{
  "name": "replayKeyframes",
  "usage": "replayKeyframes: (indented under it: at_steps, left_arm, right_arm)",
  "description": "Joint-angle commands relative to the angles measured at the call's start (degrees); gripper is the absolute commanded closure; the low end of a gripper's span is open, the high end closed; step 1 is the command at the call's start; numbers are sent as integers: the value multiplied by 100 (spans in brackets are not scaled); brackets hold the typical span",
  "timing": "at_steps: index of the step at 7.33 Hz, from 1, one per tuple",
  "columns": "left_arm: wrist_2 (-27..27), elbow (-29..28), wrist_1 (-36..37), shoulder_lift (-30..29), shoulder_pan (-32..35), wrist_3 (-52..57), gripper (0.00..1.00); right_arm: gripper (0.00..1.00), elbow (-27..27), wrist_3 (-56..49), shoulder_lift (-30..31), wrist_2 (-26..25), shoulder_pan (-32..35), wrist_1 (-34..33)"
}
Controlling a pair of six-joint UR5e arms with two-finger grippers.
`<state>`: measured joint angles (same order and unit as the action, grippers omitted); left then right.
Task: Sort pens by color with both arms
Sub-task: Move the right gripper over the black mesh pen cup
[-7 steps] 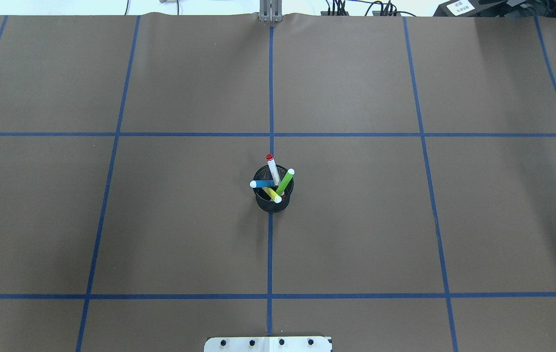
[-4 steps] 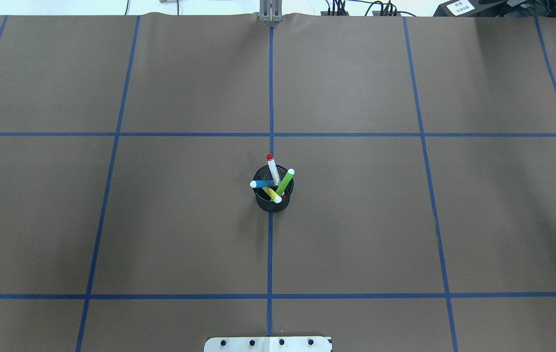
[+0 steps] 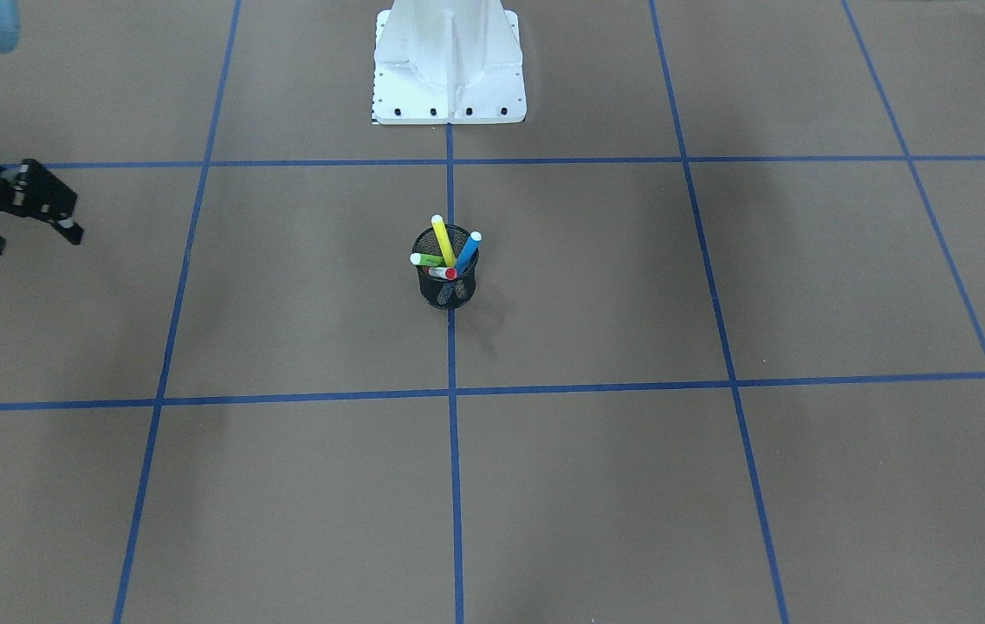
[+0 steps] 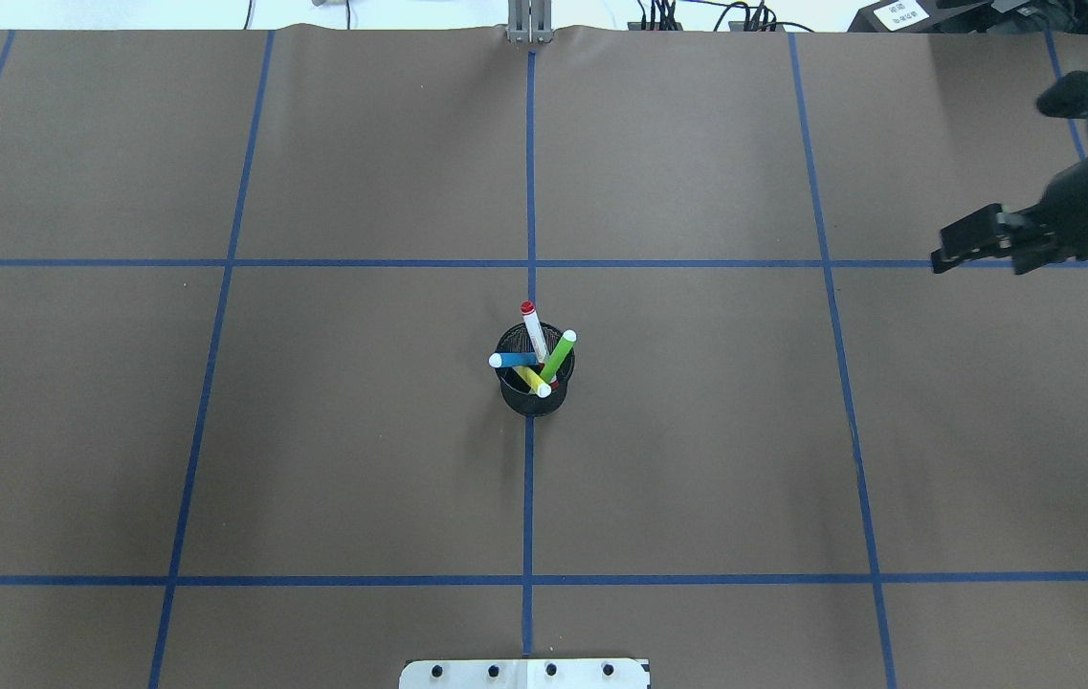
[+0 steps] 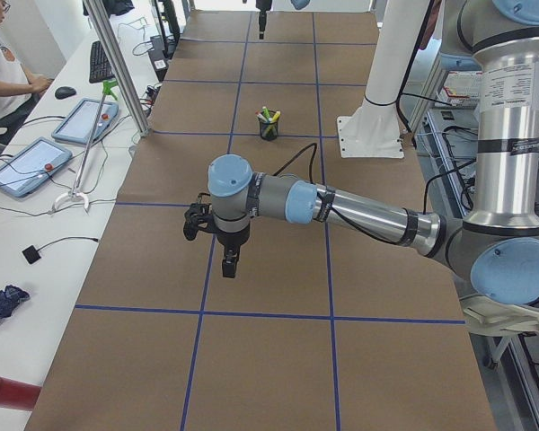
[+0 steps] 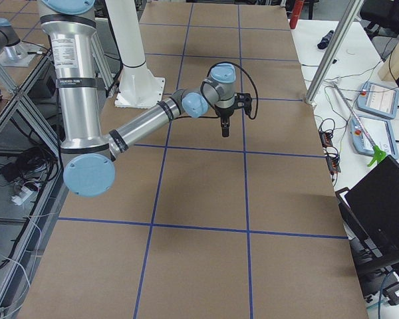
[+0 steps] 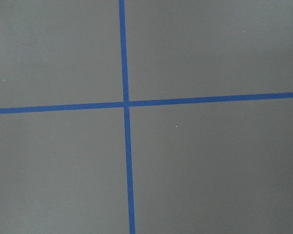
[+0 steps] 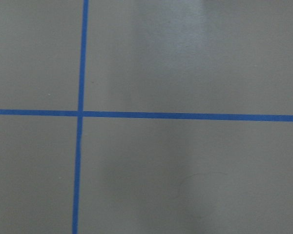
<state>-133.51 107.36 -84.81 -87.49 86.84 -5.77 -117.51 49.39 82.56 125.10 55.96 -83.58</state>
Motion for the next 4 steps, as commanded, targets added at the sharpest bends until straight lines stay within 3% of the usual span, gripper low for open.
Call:
replayKeyframes:
  at_steps: [1, 3, 4]
  left_arm:
    - [0, 13, 9, -40, 0, -3, 0]
    - [0, 13, 9, -40, 0, -3, 0]
    - [0, -5, 9, -40, 0, -12, 0]
  right_arm:
    - [7, -140, 1210, -966, -783, -1223, -497]
    - [16, -79, 1644, -2894, -2456, -2566, -2688]
    - [18, 43, 1653, -3269, -2865, -2990, -2977]
